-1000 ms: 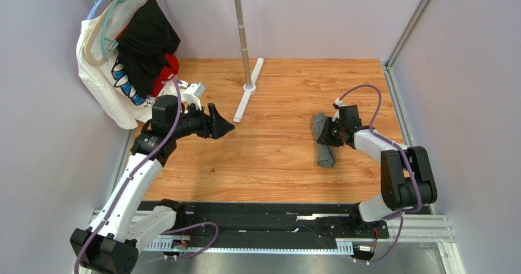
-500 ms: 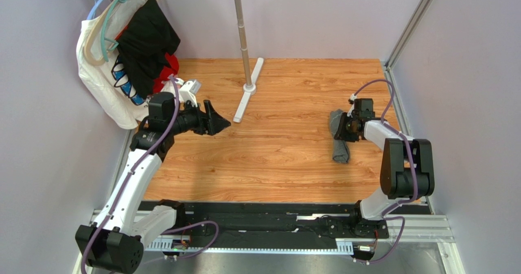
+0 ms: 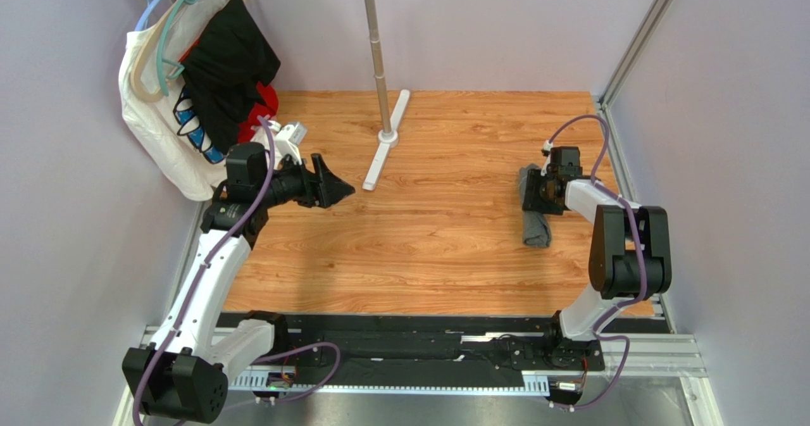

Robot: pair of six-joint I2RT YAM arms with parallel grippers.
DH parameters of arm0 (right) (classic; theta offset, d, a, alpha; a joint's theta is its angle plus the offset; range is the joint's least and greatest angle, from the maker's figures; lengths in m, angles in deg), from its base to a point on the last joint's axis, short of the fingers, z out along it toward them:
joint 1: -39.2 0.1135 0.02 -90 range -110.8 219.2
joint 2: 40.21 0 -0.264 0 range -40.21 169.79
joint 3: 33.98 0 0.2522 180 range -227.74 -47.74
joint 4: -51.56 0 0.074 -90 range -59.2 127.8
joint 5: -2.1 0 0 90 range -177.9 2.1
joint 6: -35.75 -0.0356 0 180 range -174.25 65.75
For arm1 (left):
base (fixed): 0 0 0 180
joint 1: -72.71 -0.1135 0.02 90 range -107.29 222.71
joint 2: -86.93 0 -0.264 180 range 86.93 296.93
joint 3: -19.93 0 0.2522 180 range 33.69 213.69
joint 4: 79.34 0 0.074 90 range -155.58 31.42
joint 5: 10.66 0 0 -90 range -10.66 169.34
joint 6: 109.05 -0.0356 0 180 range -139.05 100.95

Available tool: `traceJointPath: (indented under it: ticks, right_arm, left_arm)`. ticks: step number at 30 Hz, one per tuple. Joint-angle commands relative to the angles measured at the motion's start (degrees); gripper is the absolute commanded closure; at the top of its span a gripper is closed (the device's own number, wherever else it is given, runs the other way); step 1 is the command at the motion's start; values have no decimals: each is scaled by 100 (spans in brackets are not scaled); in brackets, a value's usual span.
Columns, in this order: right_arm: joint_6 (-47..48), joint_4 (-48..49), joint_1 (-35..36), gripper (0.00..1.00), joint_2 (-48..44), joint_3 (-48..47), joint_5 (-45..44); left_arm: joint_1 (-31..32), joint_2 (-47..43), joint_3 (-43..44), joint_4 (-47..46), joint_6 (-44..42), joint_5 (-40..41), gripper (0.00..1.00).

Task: Fold the napkin, place the utensils inside, and roll it up
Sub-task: Roll the napkin with the utensil

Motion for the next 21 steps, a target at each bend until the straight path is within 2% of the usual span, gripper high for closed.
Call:
traceJointPath:
  ticks: [1,4,12,13,21]
  right_arm:
    - [47,-101,-53,41,-176,67,-75]
    - [-32,-136,-53,34,-466,120,-48]
    - [-261,-294,-53,31,-1099,199,-135]
    - [-287,-321,-53,14,-1161,199,-179]
    - [-612,-453,8,13,-2301,278,101]
  left_arm:
    - [-66,-85,-54,-233,-60,-184,19]
    - [-83,-94,-72,-242,-60,-184,19]
    - [-127,-129,-98,-242,-60,-167,19]
    - [-136,-138,-98,-242,-60,-158,19]
    - [-320,-523,-186,-171,-122,246,18]
